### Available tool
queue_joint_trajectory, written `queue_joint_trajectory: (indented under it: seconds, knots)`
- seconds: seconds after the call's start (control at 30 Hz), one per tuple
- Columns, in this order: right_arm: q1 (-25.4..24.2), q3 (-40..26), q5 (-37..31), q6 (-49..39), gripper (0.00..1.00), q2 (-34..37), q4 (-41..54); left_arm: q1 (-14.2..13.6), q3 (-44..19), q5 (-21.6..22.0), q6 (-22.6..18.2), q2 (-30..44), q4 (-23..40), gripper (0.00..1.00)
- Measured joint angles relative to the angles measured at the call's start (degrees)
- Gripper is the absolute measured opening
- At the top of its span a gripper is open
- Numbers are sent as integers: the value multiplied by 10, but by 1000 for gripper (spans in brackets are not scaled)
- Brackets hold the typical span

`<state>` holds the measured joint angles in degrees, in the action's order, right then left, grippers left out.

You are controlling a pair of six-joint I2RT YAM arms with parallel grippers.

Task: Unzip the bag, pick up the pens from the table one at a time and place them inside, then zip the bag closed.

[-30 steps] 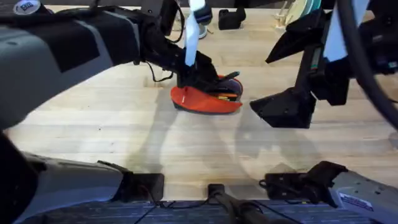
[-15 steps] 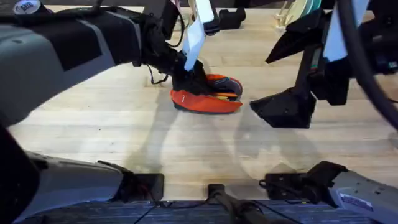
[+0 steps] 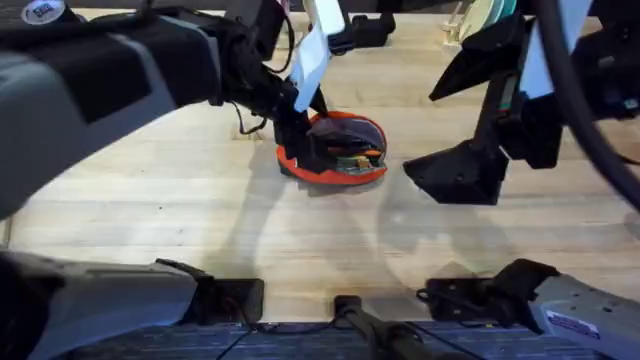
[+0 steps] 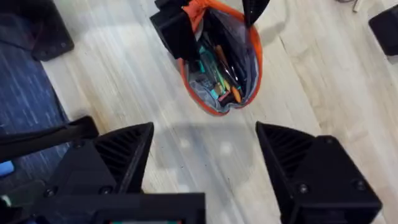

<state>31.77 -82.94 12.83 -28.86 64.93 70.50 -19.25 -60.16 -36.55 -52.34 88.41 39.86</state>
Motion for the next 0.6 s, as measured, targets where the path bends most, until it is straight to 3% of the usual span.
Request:
queue_joint_trajectory:
  seconds: [0.17,0.37,0.4,0.43,0.6]
  knots:
    - [0,0,-4,0,997,0,0,5,0,2,0,-53,7,993]
    - [0,0,-6,0,997,0,0,38,0,2,0,-109,28,993]
    - [0,0,-7,0,997,0,0,46,0,2,0,-116,34,994]
    - [0,0,-8,0,997,0,0,81,0,-4,0,-145,54,994]
    - [0,0,-8,12,997,0,-2,138,0,-26,-1,-181,69,994]
